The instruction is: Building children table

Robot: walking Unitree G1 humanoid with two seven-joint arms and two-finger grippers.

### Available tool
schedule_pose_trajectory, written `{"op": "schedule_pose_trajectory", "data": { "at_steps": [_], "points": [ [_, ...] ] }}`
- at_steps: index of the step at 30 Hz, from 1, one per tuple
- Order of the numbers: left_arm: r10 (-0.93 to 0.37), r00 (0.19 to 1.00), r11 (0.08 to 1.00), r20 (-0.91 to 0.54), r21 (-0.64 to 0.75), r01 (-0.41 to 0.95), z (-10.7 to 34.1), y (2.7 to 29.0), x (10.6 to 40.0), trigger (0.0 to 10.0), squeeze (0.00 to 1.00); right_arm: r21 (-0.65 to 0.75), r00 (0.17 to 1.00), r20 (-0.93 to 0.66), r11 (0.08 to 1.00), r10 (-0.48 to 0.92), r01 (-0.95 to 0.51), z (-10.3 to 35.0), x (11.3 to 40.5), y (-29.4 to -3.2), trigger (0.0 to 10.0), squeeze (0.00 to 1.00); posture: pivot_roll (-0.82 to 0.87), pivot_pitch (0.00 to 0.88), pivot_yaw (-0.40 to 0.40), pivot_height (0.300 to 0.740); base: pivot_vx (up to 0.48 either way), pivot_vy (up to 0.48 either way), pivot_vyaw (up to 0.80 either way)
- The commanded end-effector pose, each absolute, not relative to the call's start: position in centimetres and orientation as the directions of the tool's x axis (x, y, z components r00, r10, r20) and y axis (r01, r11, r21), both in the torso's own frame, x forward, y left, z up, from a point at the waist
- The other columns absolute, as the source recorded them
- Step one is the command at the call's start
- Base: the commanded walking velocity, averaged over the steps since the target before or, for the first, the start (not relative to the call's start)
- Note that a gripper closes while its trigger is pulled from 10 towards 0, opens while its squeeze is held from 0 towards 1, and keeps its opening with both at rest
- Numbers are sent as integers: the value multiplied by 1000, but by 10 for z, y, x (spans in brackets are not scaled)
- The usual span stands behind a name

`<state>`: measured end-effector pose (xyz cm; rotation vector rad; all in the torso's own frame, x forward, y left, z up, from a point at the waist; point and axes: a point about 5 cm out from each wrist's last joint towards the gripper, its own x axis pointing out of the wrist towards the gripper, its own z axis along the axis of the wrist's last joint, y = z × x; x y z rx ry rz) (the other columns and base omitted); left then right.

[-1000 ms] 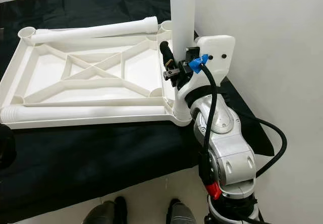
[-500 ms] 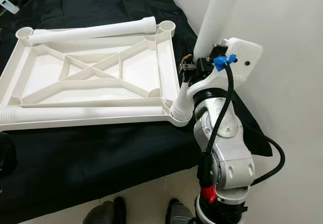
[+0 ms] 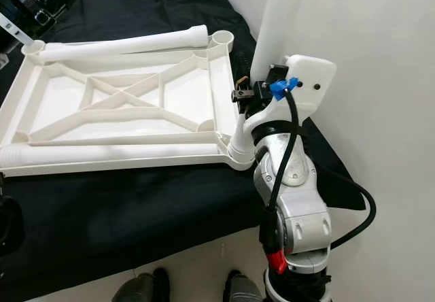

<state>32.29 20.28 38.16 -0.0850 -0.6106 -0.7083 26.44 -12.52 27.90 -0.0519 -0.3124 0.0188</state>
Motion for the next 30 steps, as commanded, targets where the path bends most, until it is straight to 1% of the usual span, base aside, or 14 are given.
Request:
{"op": "schedule_pose_trajectory", "data": {
  "at_steps": [1,2,4,6,9,11,12,13,14,16,17,19,22,30],
  "points": [
    [-589,592,760,550,128,637,377,198,322,10000,0,-77,996,94,997,-1,8,237,280,-130,0,0,-52,214,35,740,0,0,0],
    [-589,608,761,532,111,639,368,196,323,10000,0,-58,986,160,998,46,-38,249,283,-127,0,0,-50,213,39,740,0,0,0],
    [-589,608,761,532,111,639,368,196,323,10000,0,-58,986,160,998,46,-38,249,283,-127,0,0,-50,213,39,740,0,0,0],
    [-620,640,744,454,81,663,328,164,316,10000,0,-40,935,332,993,121,-114,288,289,-130,0,0,-53,204,40,740,0,0,0],
    [-620,640,744,454,81,663,328,164,316,10000,0,-40,935,332,993,121,-114,288,289,-130,0,0,-53,204,40,740,0,0,0],
    [-648,662,723,376,31,690,285,136,302,10000,0,-51,868,434,968,242,-244,316,288,-129,0,0,-55,197,35,740,0,0,0],
    [-648,662,723,376,31,690,285,136,302,10000,0,-51,868,434,968,242,-244,316,288,-129,0,0,-55,197,35,740,0,0,0],
    [-654,676,719,339,1,695,266,128,294,10000,0,-75,841,456,955,290,-288,323,286,-127,0,0,-55,192,34,740,0,0,0],
    [-654,676,719,339,1,695,266,128,294,10000,0,-75,841,456,955,290,-288,323,286,-127,0,0,-55,192,34,740,0,0,0],
    [-654,690,720,309,-23,693,251,120,288,10000,0,-98,821,469,943,326,-318,327,285,-126,0,0,-52,188,31,740,0,0,0],
    [-655,698,720,289,-40,692,242,113,283,10000,0,-114,811,474,937,343,-330,329,285,-125,0,0,-48,188,29,740,0,0,0],
    [-655,698,720,289,-40,692,242,113,283,10000,0,-114,811,474,937,343,-330,329,285,-125,0,0,-48,188,29,740,0,0,0],
    [-653,711,723,260,-66,688,231,106,274,10000,0,-122,802,479,932,357,-342,332,286,-125,0,0,-48,183,28,740,0,0,0],
    [-630,733,744,256,-72,664,229,115,271,10000,0,-137,786,468,911,405,-388,328,286,-120,0,0,-48,175,23,740,0,0,0]
  ]
}}
